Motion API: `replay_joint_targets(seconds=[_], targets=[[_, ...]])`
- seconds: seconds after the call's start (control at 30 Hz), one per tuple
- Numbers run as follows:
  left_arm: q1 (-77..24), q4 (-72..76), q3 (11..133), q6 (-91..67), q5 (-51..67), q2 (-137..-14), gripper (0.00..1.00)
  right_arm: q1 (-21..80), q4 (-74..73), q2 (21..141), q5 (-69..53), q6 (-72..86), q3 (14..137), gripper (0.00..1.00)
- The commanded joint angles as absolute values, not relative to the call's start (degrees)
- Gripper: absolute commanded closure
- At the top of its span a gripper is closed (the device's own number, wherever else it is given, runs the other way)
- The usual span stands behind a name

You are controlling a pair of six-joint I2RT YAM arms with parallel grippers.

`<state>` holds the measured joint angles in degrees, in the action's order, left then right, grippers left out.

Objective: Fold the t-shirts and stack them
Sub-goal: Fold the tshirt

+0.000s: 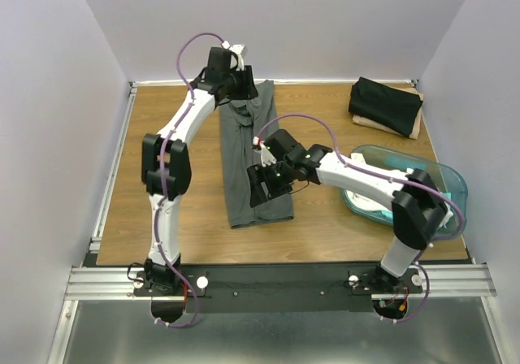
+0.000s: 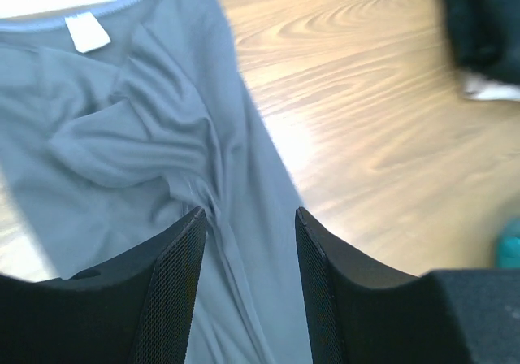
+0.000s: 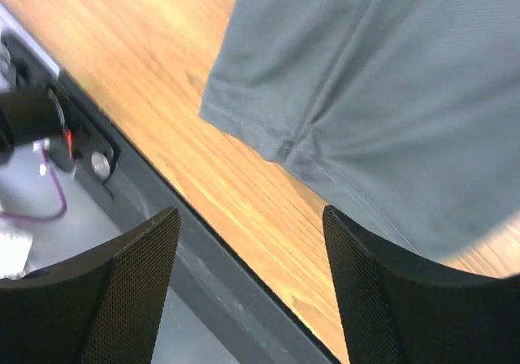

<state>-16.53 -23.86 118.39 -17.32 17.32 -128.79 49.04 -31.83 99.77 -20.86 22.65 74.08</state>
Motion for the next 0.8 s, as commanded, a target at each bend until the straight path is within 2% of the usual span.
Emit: replay_joint_targets(seconds=[0.0, 0.07, 0.1, 0.3, 0.43, 0.6, 0.77], targets=[[-16.70, -23.82, 107.38, -18.10, 13.99, -115.16, 0.44, 48.52, -35.95, 95.28, -8.54, 27.86, 70.07, 0.21], [-16.70, -23.38, 100.23, -18.81, 11.79, -108.39, 0.44, 47.64, -36.12, 94.57, -7.04, 29.70, 68.30, 0.21], [-16.70, -23.12, 92.89, -19.59, 9.78, -104.11, 0.45, 46.85, -36.12, 94.05, -6.07, 30.32, 66.64, 0.23], [-16.70, -22.24, 66.59, -23.55, 8.26, -90.98, 0.46, 45.53, -35.95, 95.09, -4.66, 30.50, 63.90, 0.31], [-16.96, -21.97, 54.97, -26.28, 9.32, -81.59, 0.46, 45.35, -35.95, 96.94, -3.61, 30.24, 63.63, 0.34], [-16.96, -23.73, 45.55, -28.03, 9.40, -75.42, 0.46, 45.26, -34.63, 99.05, -3.60, 29.79, 62.58, 0.41], [-17.93, -22.85, 41.13, -31.37, 12.04, -71.02, 0.46, 45.26, -33.14, 100.81, -3.69, 29.97, 61.26, 0.46]])
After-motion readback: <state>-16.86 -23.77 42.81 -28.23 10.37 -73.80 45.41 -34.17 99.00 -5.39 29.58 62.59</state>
